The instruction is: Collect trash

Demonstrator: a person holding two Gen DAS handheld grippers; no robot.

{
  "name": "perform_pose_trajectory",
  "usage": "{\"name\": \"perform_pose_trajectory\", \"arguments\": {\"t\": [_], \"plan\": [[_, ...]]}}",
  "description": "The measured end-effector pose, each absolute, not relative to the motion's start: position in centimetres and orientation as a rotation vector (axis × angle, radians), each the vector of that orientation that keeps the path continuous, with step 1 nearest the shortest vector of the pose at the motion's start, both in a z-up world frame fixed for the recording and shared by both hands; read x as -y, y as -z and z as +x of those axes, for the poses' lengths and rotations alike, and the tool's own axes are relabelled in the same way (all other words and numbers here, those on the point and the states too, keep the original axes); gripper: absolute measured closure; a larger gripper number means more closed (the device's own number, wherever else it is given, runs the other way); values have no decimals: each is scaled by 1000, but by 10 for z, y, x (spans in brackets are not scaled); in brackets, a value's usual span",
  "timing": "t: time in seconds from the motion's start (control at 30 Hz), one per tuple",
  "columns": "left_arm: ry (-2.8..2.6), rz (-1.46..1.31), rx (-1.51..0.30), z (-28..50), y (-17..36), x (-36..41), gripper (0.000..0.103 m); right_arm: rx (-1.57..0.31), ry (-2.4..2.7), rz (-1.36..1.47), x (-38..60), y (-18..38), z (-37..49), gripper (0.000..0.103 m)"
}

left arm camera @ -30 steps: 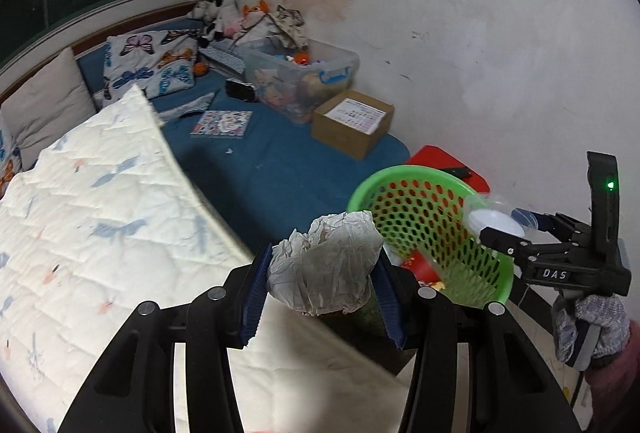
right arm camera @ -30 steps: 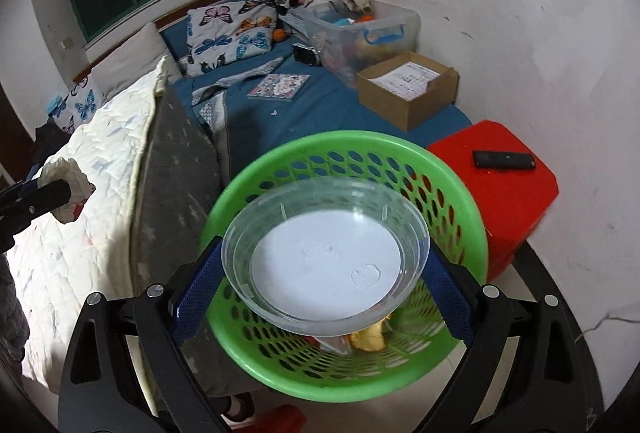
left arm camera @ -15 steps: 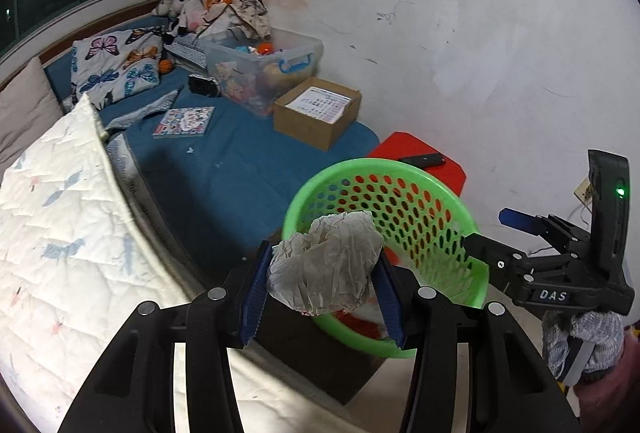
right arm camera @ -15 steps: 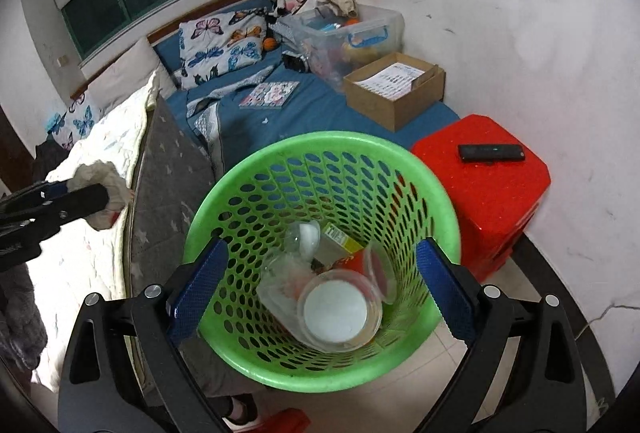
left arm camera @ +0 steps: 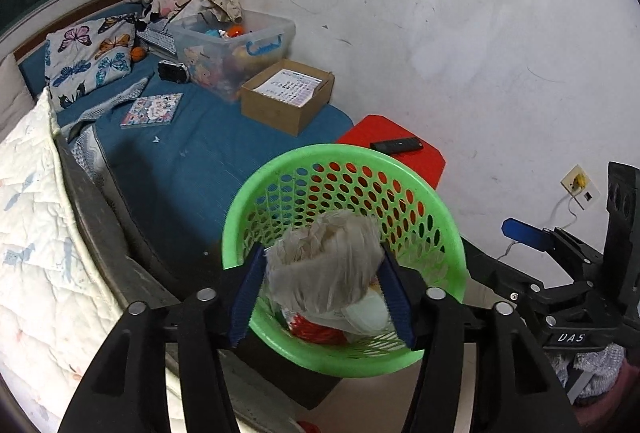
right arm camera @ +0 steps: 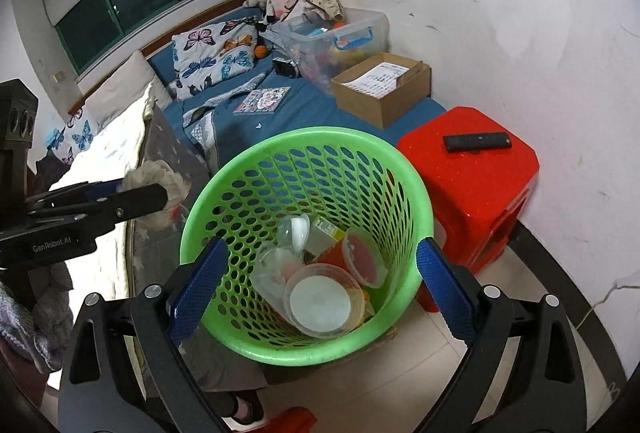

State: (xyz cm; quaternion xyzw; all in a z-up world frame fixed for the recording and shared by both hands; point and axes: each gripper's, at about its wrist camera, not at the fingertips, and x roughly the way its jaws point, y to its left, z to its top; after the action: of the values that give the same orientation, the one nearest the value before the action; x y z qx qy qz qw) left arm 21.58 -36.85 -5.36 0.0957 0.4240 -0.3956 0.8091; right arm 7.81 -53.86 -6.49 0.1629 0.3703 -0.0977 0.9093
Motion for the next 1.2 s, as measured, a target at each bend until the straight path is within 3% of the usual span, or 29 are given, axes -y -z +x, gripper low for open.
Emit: {"name": "perform_pose_trajectory", "arguments": {"t": [0.2, 0.6, 1.2], "plan": [[846, 178, -911, 218, 54, 366, 31, -762, 188, 331, 531, 64, 79, 9], [793, 150, -876, 211, 39, 322, 29, -744, 148, 323, 503, 53, 78, 9], [552, 91, -765, 196, 15, 195, 19, -743, 35, 277, 416, 37, 91, 9]]}}
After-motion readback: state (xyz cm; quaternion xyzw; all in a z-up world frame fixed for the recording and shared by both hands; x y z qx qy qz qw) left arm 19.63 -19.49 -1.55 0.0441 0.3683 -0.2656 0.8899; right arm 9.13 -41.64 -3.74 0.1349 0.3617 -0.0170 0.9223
